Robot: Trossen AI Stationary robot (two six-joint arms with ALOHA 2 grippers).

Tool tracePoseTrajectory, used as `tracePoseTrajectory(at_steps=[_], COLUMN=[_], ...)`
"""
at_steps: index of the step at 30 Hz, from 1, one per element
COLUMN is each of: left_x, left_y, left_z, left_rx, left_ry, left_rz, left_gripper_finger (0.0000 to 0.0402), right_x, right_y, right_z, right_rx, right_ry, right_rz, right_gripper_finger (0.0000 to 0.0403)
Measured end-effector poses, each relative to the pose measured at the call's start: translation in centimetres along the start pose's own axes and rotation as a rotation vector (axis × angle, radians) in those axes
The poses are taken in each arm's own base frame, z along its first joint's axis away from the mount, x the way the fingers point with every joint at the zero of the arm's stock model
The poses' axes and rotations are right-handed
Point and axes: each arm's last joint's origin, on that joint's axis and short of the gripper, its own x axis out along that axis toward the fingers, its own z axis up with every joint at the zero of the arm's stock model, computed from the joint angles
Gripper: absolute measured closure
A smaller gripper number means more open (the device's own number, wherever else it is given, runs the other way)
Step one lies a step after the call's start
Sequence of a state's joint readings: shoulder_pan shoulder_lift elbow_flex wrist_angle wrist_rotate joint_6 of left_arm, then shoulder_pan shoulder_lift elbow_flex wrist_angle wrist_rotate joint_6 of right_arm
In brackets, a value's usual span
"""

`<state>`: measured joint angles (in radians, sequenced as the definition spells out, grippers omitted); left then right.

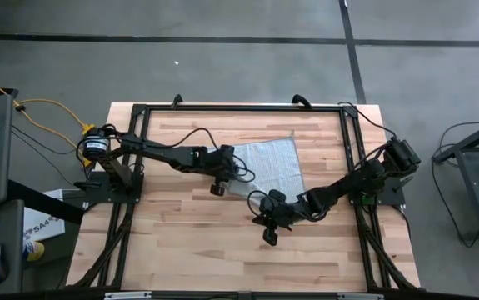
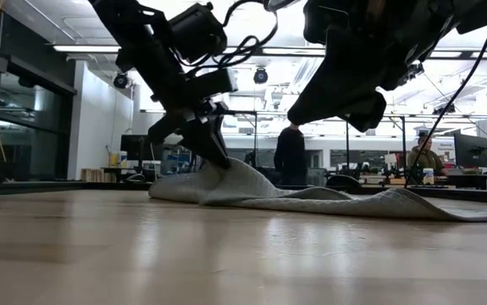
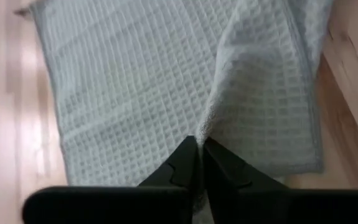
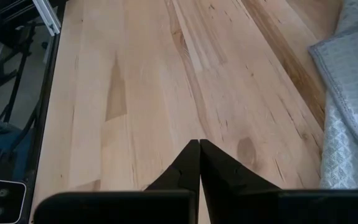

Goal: Fold microfiber towels
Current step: Fold the gray towel

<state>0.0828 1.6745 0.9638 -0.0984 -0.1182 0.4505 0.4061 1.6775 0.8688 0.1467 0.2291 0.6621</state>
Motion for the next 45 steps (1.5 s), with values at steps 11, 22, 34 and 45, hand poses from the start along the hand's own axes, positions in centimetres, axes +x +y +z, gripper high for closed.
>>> tracePoseTrajectory(at_steps=[11, 22, 34, 45], left_x=[0.0, -1.1, 0.3, 1.0], left_y=[0.1, -5.9, -7.7, -8.0], left_z=[0.4, 1.5, 1.2, 0.8], left_rx=[0.035, 0.075, 0.091, 0.056], left_ry=[-0.039, 0.016, 0.095, 0.128], left_rz=[0.020, -0.136, -0.018, 0.007], left_gripper_finger=[0.0274, 0.0272, 0.0272, 0.0272], right_x=[0.0, 0.0, 0.0, 0.0], right_y=[0.0, 0.1, 0.1, 0.2], right_z=[0.0, 0.0, 0.0, 0.0], right_rx=[0.000, -0.001, -0.003, -0.002], right_ry=[0.002, 0.017, 0.014, 0.009], right_rz=[0.003, 0.022, 0.024, 0.032], right_gripper_finger=[0.0401, 0.0401, 0.0401, 0.0401])
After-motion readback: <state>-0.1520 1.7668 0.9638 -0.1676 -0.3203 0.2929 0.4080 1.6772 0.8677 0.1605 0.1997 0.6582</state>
